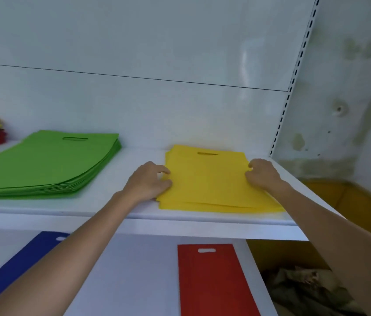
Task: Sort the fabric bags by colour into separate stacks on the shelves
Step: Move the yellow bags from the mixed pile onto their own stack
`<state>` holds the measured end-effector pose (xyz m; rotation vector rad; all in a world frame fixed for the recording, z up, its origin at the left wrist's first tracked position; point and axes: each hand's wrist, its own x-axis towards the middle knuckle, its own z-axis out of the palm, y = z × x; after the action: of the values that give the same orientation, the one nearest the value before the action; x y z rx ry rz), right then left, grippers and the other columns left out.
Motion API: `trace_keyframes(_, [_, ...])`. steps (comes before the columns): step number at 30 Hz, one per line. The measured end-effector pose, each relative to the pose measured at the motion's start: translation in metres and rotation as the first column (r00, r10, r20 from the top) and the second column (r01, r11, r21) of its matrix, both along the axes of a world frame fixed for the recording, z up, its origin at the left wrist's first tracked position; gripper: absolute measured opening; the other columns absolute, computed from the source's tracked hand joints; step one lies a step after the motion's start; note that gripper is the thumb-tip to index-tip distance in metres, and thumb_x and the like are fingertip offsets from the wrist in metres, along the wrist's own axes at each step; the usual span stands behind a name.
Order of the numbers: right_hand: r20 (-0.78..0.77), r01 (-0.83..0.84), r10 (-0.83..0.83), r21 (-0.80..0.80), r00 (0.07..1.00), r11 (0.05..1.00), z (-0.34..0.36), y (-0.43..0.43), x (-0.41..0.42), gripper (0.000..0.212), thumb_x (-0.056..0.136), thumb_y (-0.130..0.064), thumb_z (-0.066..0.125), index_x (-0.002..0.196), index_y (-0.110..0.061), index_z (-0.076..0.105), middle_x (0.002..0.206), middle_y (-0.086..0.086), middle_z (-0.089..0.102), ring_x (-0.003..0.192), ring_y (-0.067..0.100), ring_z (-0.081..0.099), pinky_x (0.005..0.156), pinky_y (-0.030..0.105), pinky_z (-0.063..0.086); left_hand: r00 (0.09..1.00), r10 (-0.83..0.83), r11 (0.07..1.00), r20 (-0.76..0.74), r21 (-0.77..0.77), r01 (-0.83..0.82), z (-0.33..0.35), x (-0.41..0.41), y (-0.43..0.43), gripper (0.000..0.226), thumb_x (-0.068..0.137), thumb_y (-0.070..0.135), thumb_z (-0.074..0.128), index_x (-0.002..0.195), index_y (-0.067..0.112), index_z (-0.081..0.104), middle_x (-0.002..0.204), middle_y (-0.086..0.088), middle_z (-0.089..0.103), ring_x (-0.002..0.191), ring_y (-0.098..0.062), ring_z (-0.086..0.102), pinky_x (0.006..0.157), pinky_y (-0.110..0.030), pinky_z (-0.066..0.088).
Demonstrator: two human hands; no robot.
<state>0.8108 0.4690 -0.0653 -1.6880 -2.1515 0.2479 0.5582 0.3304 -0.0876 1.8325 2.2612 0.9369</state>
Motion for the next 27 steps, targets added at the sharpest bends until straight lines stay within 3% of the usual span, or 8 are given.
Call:
trace_keyframes(4, [-0.199, -0.124, 0.17, 0.223, 0.965, 0.967, 0.022, -0.01, -0.033, 0.035, 0.089, -0.008, 0.048, 0.122, -0.001, 0.055, 0.125, 0.017, 0.054, 0.113, 0.031, 0.052, 0.092, 0.038, 0.043, 0.998, 0.057, 0.982, -0.022, 0.183, -0.052, 0.019, -0.017, -0.02, 0.02, 0.085, 0.021, 0.061, 0.104, 0.02, 0.067, 0.107, -0.003, 0.061, 0.089, -0.017, 0.058, 0.083, -0.028, 0.044])
trace_keyframes(8, [-0.306, -0.313, 0.425, 0.354, 0.852, 0.881, 0.042, -0.042, -0.124, 0.032, 0.088, -0.007, 0.05, 0.119, -0.004, 0.057, 0.118, 0.015, 0.057, 0.105, 0.029, 0.057, 0.094, 0.04, 0.043, 0.981, 0.177, 0.944, -0.081, 0.297, -0.146, 0.046, -0.067, -0.076, 0.019, 0.081, 0.016, 0.06, 0.098, 0.014, 0.07, 0.097, -0.008, 0.066, 0.082, -0.019, 0.058, 0.077, -0.027, 0.043])
trace_keyframes(14, [-0.19, -0.653, 0.766, 0.423, 0.614, 0.628, 0.05, -0.149, -0.301, 0.038, 0.083, -0.003, 0.053, 0.121, -0.003, 0.057, 0.118, 0.018, 0.057, 0.108, 0.032, 0.054, 0.096, 0.039, 0.04, 0.877, 0.477, 0.846, -0.055, 0.301, -0.441, 0.052, -0.166, -0.222, 0.022, 0.079, 0.006, 0.058, 0.097, 0.011, 0.07, 0.099, -0.009, 0.064, 0.087, -0.023, 0.063, 0.079, -0.027, 0.043])
trace_keyframes(20, [-0.143, -0.779, 0.893, 0.443, 0.427, 0.443, 0.053, -0.26, -0.426, 0.042, 0.081, -0.003, 0.052, 0.123, -0.003, 0.055, 0.114, 0.018, 0.057, 0.107, 0.032, 0.052, 0.092, 0.039, 0.042, 0.756, 0.654, 0.733, -0.032, 0.271, -0.624, 0.057, -0.252, -0.358, 0.021, 0.085, 0.005, 0.057, 0.102, 0.011, 0.068, 0.105, -0.006, 0.062, 0.093, -0.018, 0.061, 0.077, -0.024, 0.039])
trace_keyframes(27, [-0.201, -0.788, 0.899, 0.432, 0.389, 0.438, 0.051, -0.343, -0.53, 0.043, 0.086, -0.005, 0.05, 0.13, -0.005, 0.051, 0.121, 0.014, 0.055, 0.111, 0.027, 0.051, 0.091, 0.033, 0.043, 0.746, 0.66, 0.741, -0.09, 0.244, -0.626, 0.053, -0.339, -0.442, 0.024, 0.088, 0.01, 0.057, 0.109, 0.015, 0.065, 0.106, -0.001, 0.057, 0.094, -0.011, 0.054, 0.08, -0.023, 0.039])
